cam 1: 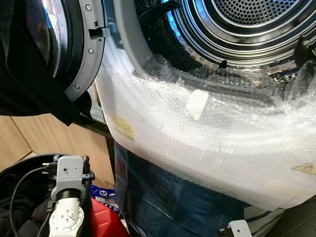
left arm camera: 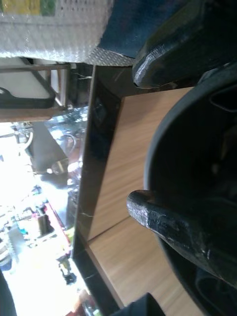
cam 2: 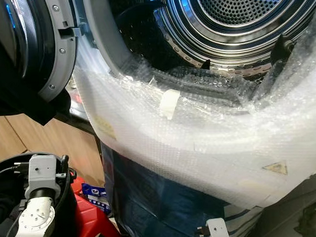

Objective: Clothes washing

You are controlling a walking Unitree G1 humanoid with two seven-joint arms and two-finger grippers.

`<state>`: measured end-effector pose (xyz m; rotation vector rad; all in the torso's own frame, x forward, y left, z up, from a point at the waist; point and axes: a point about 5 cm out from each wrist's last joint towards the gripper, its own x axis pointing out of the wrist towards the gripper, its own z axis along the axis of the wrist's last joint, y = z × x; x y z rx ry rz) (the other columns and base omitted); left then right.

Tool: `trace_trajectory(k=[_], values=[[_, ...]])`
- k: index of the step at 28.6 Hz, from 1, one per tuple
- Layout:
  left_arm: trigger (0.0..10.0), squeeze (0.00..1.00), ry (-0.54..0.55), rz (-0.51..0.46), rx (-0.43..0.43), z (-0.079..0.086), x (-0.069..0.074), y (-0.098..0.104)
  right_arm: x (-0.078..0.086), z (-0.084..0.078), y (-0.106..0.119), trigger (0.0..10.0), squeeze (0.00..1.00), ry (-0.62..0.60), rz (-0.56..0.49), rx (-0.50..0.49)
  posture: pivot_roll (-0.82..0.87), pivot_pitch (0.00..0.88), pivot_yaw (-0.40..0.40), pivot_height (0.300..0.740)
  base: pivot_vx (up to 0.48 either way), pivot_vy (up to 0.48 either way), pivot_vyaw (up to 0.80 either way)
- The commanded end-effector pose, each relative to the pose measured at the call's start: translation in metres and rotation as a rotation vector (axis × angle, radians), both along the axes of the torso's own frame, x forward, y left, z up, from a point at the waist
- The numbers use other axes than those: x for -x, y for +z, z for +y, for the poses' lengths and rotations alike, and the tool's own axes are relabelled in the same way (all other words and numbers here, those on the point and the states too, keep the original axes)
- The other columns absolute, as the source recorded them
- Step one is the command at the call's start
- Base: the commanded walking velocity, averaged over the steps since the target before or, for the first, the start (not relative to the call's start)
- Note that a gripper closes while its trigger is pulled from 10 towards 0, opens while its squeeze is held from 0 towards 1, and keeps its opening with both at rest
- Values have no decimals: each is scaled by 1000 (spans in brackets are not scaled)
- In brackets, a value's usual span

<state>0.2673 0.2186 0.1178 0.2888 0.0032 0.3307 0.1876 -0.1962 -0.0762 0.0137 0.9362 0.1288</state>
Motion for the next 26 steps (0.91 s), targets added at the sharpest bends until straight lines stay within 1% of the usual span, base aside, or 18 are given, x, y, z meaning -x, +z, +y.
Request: trace_trajectory(k=[1, 2, 3, 4, 7, 8, 10, 11, 12, 13, 15, 16, 19, 21, 23, 24, 25, 26], values=[[10000, 0, 36, 11, 38, 7, 4, 7, 10, -4, -7, 10000, 1000, -35, 52, 78, 92, 10, -21, 740, 0, 0, 0], [10000, 0, 42, 13, 35, 10, 6, 10, 13, -5, -9, 10000, 1000, -33, 71, 105, 111, 12, -21, 740, 0, 0, 0], [10000, 0, 43, 22, 26, 13, 8, 12, 16, -5, -10, 10000, 812, -26, 81, 127, 121, 14, -20, 740, 0, 0, 0], [10000, 0, 33, 36, -2, 19, 12, 16, 20, -4, -13, 10000, 0, -11, 95, 164, 137, 17, -20, 740, 0, 0, 0], [10000, 0, -21, 66, -23, 22, 15, 17, 22, -4, -14, 10000, 0, -30, 108, 193, 162, 21, -21, 740, 0, 0, 0], [10000, 0, -109, 138, -50, 27, 18, 15, 21, -3, -14, 10000, 0, -51, 106, 195, 179, 26, -26, 740, 0, 0, 0], [10000, 0, -157, 173, -53, 31, 20, 14, 19, -2, -13, 10000, 0, -41, 102, 202, 182, 28, -26, 740, 0, 0, 0], [10000, 702, -175, 181, -33, 34, 23, 14, 18, -1, -13, 10000, 0, -36, 100, 206, 186, 30, -28, 740, 0, 0, 0], [10000, 702, -185, 184, -20, 37, 24, 15, 17, 0, -13, 10000, 0, -34, 100, 207, 193, 32, -31, 740, 0, 0, 0], [10000, 1000, -241, 228, 26, 37, 27, 10, 15, 3, -12, 10000, 0, -15, 96, 206, 207, 31, -33, 740, 0, 0, 0], [10000, 1000, -336, 367, 95, 41, 34, -4, 10, 8, -11, 10000, 0, 9, 92, 216, 212, 28, -34, 740, 0, 0, 0], [10000, 1000, -363, 394, 129, 44, 36, -6, 8, 9, -10, 10000, 0, 32, 83, 231, 212, 25, -30, 740, 0, 0, 0], [10000, 1000, -407, 407, 174, 52, 38, 1, 2, 13, -8, 10000, 0, 51, 70, 217, 206, 24, -28, 740, 0, 0, 0], [10000, 1000, -425, 420, 181, 57, 39, 5, 2, 14, -8, 10000, 0, 55, 70, 215, 207, 25, -27, 740, 0, 0, 0], [10000, 1000, -445, 449, 160, 65, 42, 11, 1, 15, -8, 10000, 0, 48, 71, 207, 210, 24, -29, 740, 0, 0, 0], [10000, 1000, -416, 444, 141, 74, 43, 16, 2, 14, -8, 10000, 0, 40, 74, 207, 210, 23, -29, 740, 0, 0, 0], [10000, 1000, -416, 444, 141, 74, 43, 16, 2, 14, -8, 10000, 0, 40, 74, 207, 210, 23, -29, 740, 0, 0, 0], [10000, 1000, -398, 442, 140, 80, 44, 20, 2, 14, -8, 10000, 0, 37, 75, 208, 214, 23, -30, 740, 0, 0, 0]])
